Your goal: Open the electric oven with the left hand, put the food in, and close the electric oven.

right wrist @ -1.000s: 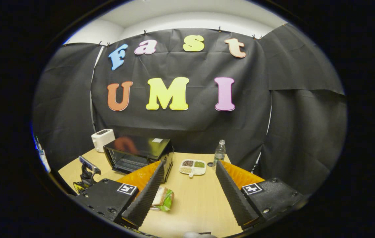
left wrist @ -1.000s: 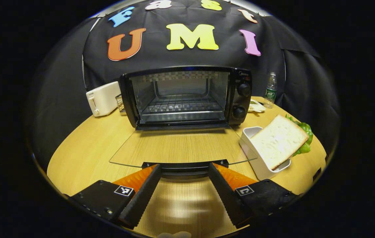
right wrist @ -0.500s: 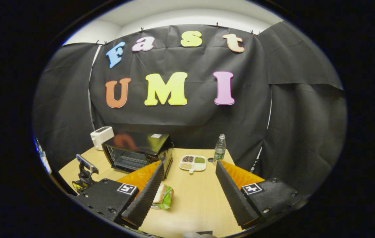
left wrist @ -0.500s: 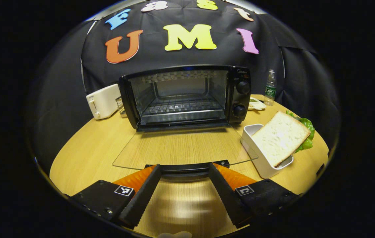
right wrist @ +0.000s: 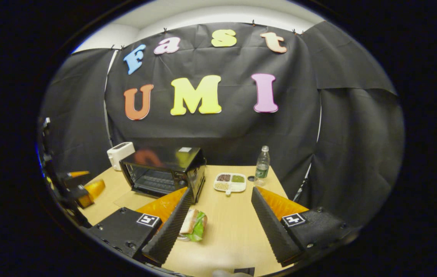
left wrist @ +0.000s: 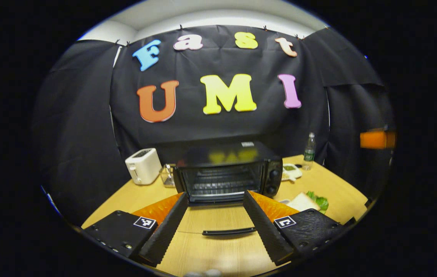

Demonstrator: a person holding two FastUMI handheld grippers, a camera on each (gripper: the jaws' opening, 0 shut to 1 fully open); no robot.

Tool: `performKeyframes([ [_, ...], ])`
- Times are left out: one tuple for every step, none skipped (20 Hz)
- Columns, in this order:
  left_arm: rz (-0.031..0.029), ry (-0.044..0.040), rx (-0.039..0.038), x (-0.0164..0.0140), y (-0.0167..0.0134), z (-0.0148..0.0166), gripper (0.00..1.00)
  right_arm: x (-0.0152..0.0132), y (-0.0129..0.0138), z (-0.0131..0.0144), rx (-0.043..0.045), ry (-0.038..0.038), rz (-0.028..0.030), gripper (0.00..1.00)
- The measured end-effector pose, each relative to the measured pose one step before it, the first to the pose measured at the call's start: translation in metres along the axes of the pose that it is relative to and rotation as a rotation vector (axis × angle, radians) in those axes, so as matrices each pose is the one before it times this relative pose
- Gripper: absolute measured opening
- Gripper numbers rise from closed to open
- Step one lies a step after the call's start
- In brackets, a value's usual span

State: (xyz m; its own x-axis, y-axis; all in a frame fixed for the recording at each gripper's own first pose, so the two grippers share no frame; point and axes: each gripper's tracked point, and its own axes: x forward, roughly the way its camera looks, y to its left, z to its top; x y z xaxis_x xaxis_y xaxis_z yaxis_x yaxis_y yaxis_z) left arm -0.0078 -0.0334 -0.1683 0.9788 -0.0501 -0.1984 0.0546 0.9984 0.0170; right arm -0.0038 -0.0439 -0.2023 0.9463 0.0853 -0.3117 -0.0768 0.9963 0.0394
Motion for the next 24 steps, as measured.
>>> performKeyframes([
  [0.01091,-0.02569,-0.01215,-0.00651,0.00542,0.0194,0.95,0.00445,0.00313,-0.01446,0.00067,0.02421,0.00321,0.97],
  [0.00422,-0.02602,-0.00598,-0.00583,0.00332,0.01667,0.95,0.00464,0.00418,-0.01475,0.0105,0.02407,0.00757,0.97],
  [0.01527,-0.016,0.00259,-0.00456,0.00476,0.01609,0.95,0.00591,0.00465,-0.01585,0.01804,0.03363,0.00984,0.97],
  [0.00656,-0.01751,0.00624,-0.00442,0.00458,0.01615,0.95,0.00716,0.00502,-0.01835,0.02027,0.03618,0.01005,1.0],
  [0.00466,-0.02577,0.00417,-0.00572,0.0028,0.0152,0.95,0.00709,0.00476,-0.01432,0.03035,0.03259,0.02125,1.0],
  [-0.00235,-0.02422,-0.00153,-0.00465,0.00013,0.0149,0.95,0.0096,0.00379,-0.01124,0.03085,0.02697,0.01471,0.97],
  [0.00701,-0.01923,-0.00017,-0.00324,0.00212,0.01358,0.95,0.01108,0.00171,-0.00916,0.02722,0.02981,0.01293,0.97],
  [0.0018,-0.01471,-0.00291,-0.00315,0.00169,0.00952,0.95,0.01082,0.00233,-0.00673,0.0305,0.02825,0.00884,0.97],
  [0.00335,-0.01179,0.00148,-0.00179,0.00078,0.00718,0.95,0.01039,0.00209,-0.00412,0.02834,0.01955,0.01663,0.97],
  [-0.00044,-0.01441,0.00158,-0.00146,-0.0003,0.00458,0.95,0.00848,0.00405,-0.00366,0.02597,0.01887,0.01532,0.96],
  [0.00147,-0.00394,0.00566,-0.00148,-0.00024,0.00426,0.95,0.00838,0.00415,-0.00296,0.02104,0.02477,0.01864,0.95],
  [0.00047,-0.00241,0.00018,-0.00114,-0.00018,0.00198,0.95,0.01037,0.00132,-0.00391,0.02096,0.0187,0.01557,0.95],
  [-0.00353,0.0055,-0.00372,0.00044,-0.00085,-0.00026,0.95,0.00913,0.00209,-0.0021,0.01902,0.0287,0.01335,0.99],
  [-0.0009,0.00511,-0.00302,-0.00005,-0.00078,-0.00114,0.95,0.0079,0.00202,-0.00272,0.01988,0.03123,0.01971,0.99],
  [0.00382,0.005,0.0007,0.00063,0.00011,-0.00259,0.95,0.0047,0.00115,-0.00195,0.02516,0.03606,0.00871,0.99],
  [0.00357,0.00511,0.00454,-0.00018,0.00167,-0.0002,0.95,0.00259,0.00455,-0.00121,0.0181,0.03287,0.03315,0.99],
  [0.00533,0.00038,0.00202,0.00013,0.00079,-0.0002,0.95,0.00433,-0.0004,-0.00007,0.01142,0.02865,0.01938,0.91],
  [0.00331,0.00191,-0.00115,0.00024,0.00024,0.00105,0.95,0.00588,0.00054,-0.00187,0.0045,0.04032,0.01468,0.91],
  [0.00116,0.00187,-0.00212,0.00153,0.00091,-0.00058,0.95,0.00607,0.002,-0.00208,0.01245,0.02264,0.01415,0.89],
  [0.00105,0.00242,0.00059,0.00096,-0.00062,-0.00077,0.95,0.0044,0.00031,0.00017,0.0057,0.03077,0.0083,0.89],
  [0.00349,0.00328,-0.00198,0.00113,-0.00004,-0.00126,0.95,0.0041,-0.00039,-0.00297,-0.00163,0.03977,0.00256,0.94],
  [0.00029,0.00931,-0.00297,0.00074,-0.00044,-0.00215,0.95,0.00117,-0.00068,-0.00137,0.00147,0.02335,0.00172,0.82],
  [0.00234,0.0058,-0.00183,0.00091,-0.00002,-0.00154,0.95,0.0016,-0.0008,0.00235,0.00883,0.00658,0.00724,0.83],
  [0.00156,0.00397,-0.00042,0.0013,-0.00036,-0.00029,0.95,0.00282,-0.00139,-0.00191,0.0178,0.01822,0.00036,0.75],
])
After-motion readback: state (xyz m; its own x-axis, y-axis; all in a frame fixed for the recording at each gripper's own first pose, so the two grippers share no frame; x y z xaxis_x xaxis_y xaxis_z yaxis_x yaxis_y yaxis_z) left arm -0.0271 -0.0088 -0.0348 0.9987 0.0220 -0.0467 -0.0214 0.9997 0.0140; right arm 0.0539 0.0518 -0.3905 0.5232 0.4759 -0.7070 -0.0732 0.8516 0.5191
